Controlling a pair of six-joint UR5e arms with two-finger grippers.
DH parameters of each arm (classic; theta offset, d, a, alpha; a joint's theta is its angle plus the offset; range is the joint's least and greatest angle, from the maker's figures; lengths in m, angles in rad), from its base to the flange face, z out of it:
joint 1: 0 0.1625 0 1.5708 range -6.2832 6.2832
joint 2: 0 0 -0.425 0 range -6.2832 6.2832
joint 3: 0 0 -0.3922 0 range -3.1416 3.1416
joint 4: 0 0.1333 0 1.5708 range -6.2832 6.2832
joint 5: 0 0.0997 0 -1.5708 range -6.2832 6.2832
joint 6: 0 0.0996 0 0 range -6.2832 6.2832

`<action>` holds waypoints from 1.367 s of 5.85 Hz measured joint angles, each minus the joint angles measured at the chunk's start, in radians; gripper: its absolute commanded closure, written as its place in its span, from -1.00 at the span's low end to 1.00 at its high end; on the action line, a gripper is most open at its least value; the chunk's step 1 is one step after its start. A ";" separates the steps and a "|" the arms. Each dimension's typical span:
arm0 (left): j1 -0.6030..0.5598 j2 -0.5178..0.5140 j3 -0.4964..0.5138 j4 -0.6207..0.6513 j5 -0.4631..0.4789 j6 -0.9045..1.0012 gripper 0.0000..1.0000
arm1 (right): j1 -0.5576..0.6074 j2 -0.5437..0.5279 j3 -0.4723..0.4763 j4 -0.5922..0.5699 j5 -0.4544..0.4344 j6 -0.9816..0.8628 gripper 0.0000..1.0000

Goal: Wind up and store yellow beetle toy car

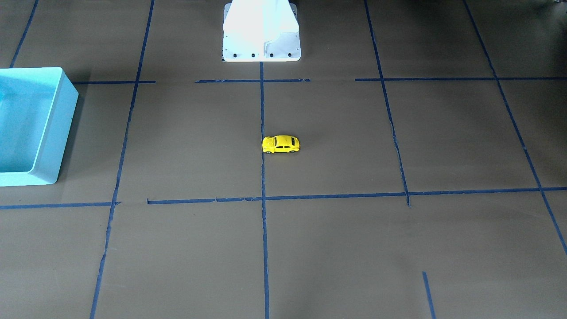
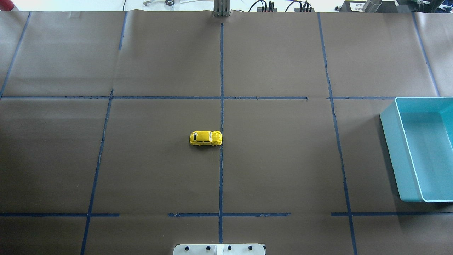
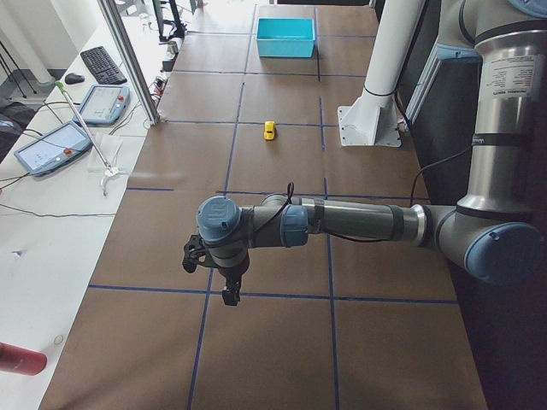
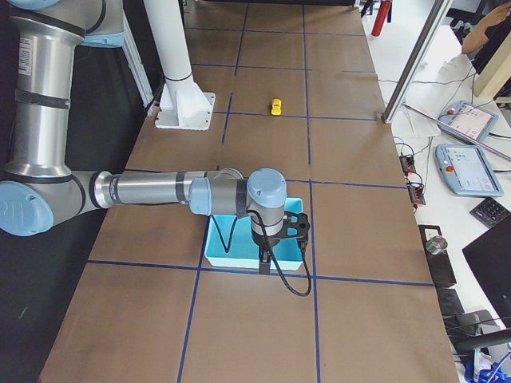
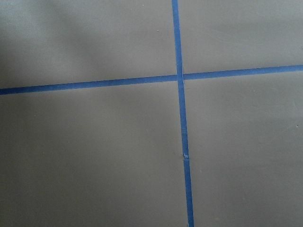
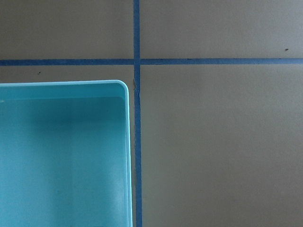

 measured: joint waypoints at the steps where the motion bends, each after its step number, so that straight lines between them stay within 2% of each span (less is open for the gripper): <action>1: 0.000 0.001 -0.001 0.000 0.000 0.000 -1.00 | 0.000 0.000 -0.001 0.000 0.000 0.000 -1.00; 5: 0.015 -0.018 -0.010 0.000 0.000 0.000 -1.00 | 0.000 0.000 -0.002 0.000 0.000 0.001 -1.00; 6: 0.051 -0.037 -0.017 -0.001 0.000 -0.001 -1.00 | 0.000 0.000 -0.002 0.000 0.000 0.002 -1.00; 8: 0.198 -0.123 -0.018 0.000 0.000 -0.003 -1.00 | 0.000 0.000 -0.002 0.000 0.000 0.002 -1.00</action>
